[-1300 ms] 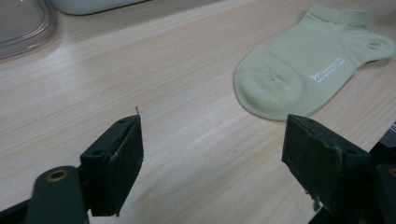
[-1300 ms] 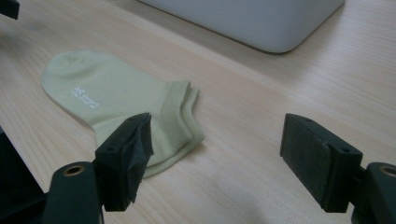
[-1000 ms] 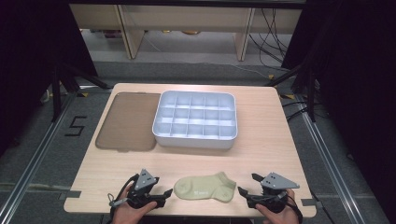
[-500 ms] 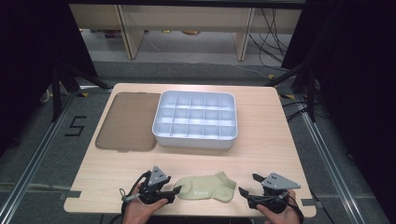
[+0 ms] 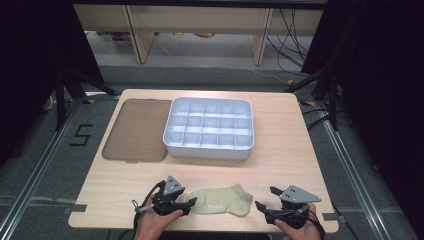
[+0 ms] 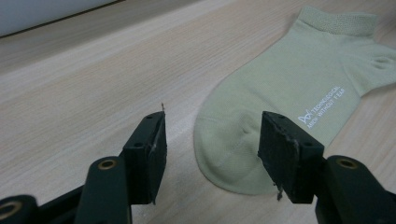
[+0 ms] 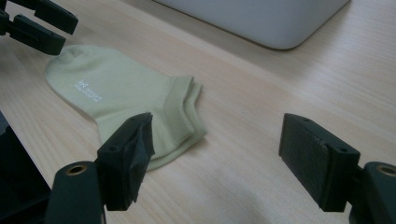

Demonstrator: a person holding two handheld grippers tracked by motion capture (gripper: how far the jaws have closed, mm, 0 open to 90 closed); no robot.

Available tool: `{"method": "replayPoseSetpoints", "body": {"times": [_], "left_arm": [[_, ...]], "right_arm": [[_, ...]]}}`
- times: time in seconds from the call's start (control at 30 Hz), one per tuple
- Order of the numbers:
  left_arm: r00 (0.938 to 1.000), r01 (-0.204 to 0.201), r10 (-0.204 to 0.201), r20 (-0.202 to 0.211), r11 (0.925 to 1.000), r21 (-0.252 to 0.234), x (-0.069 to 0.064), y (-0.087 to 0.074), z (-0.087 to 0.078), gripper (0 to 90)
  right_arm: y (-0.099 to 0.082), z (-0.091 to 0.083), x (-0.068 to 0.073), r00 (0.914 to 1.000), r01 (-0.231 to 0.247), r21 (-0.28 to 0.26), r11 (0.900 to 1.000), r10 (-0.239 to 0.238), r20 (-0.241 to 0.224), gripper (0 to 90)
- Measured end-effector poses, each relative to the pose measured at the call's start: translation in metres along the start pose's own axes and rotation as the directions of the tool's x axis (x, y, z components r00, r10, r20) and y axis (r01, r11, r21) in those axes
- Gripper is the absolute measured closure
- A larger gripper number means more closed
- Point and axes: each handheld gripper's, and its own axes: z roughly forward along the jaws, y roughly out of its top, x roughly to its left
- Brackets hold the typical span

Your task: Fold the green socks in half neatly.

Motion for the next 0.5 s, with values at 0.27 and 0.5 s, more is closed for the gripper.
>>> {"method": "replayPoseSetpoints", "body": {"times": [0.27,0.5], "left_arm": [[0.9977,-0.063,0.065,-0.023,0.9969,0.046,-0.0032,0.0000,0.0054,40.4],[0.9971,-0.068,0.070,-0.030,0.9954,0.068,-0.0035,-0.0026,0.0067,41.3]], "right_arm": [[0.0002,0.0006,-0.0006,0.9998,0.018,-0.007,0.9998,-0.018,-0.005,26.7],[-0.0002,0.0010,-0.0004,0.9998,0.015,-0.008,0.9999,-0.015,-0.011,26.6]]}}
